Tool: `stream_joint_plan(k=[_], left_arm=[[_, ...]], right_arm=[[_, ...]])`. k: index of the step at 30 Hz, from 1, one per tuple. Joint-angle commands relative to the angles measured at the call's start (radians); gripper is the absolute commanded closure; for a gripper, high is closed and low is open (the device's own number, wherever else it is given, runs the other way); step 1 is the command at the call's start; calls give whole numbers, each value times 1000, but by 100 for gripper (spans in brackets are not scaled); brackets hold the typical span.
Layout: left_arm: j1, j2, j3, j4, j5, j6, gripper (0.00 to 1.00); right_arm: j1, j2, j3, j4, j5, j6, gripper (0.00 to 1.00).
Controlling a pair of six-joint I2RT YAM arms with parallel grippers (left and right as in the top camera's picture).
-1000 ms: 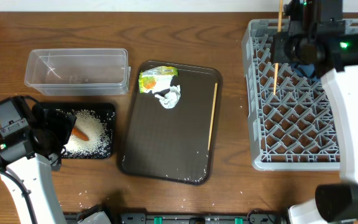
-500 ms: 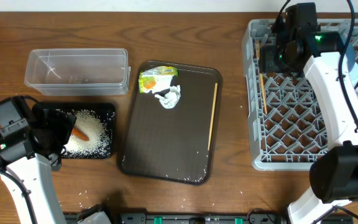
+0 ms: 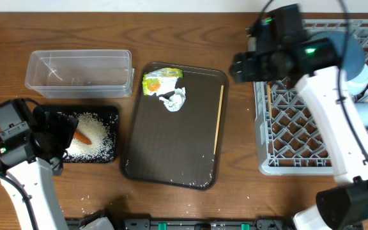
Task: Sort waste into correct bins and load items into the dishwasher rack
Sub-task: 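Reach the right gripper to the remaining chopstick and grasp it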
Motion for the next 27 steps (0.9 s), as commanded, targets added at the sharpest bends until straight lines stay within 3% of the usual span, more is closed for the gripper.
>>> stream_joint_plan(k=[1, 14, 27], left_arm=[[4, 2, 20, -3, -16, -9, 3], [4, 2, 20, -3, -16, -9, 3], [4, 2, 20, -3, -16, -9, 3]], right_arm=[[77, 53, -64, 24, 114, 160, 27], [210, 320, -164, 144, 134, 347, 31], [219, 408, -187, 165, 173, 375, 31]])
